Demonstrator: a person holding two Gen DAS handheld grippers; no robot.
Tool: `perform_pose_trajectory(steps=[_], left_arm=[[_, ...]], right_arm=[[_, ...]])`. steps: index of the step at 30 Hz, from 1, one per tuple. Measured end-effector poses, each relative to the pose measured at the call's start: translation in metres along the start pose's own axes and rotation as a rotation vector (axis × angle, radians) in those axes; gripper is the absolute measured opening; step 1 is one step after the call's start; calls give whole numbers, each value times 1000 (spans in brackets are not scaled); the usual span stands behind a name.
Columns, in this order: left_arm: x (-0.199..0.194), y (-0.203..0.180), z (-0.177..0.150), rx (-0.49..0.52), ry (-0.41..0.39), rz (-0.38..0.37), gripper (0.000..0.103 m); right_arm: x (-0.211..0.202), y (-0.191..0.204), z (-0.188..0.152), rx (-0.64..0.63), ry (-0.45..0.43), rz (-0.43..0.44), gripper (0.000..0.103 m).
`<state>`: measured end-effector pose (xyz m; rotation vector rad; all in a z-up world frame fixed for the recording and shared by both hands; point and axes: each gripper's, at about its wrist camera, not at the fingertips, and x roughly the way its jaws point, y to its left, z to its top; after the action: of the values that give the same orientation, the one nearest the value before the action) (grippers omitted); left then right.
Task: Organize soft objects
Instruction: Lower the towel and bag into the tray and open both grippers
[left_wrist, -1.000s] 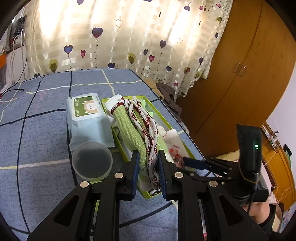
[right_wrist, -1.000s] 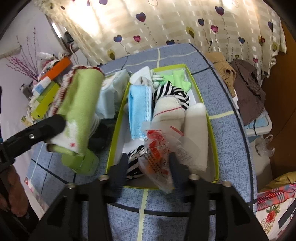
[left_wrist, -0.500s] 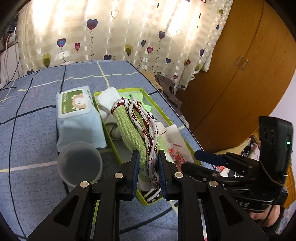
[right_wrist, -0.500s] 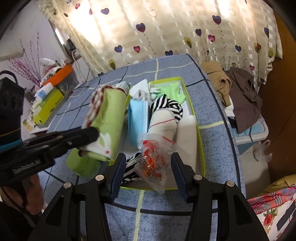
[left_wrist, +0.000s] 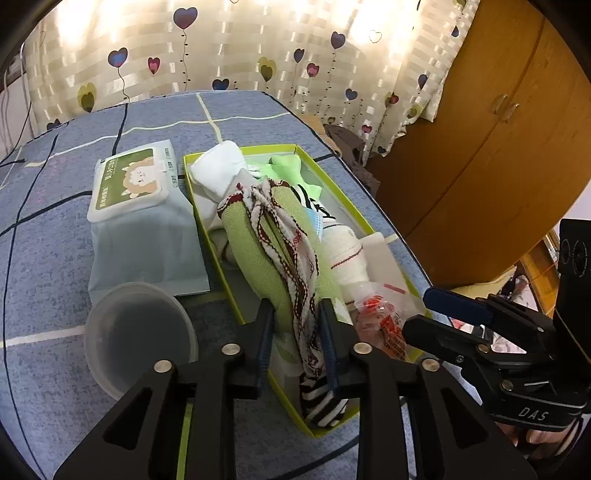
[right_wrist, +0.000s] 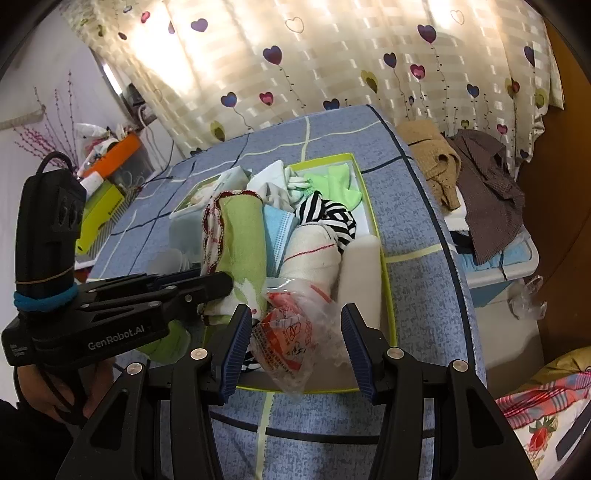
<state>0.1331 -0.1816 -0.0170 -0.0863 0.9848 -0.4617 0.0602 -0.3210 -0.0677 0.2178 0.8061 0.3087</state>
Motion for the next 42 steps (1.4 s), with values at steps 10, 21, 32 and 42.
perform_pose_trajectory(steps=[10,21,32,42], left_arm=[[-12,5,0,-25,-49,22,43],[5,-5,5,11,-18,-20,43],[-16,-1,-1,-6,-45,-12,43],[-66,-11,-22,34,-124,23,43]], right_arm=[[1,0,2,-2,-5,3,50],[-3,-4,2,9,-19,8,50],[-11,5,1,-11,-29,-11,50],[-33,40,-10,-78,-55,-78,56]])
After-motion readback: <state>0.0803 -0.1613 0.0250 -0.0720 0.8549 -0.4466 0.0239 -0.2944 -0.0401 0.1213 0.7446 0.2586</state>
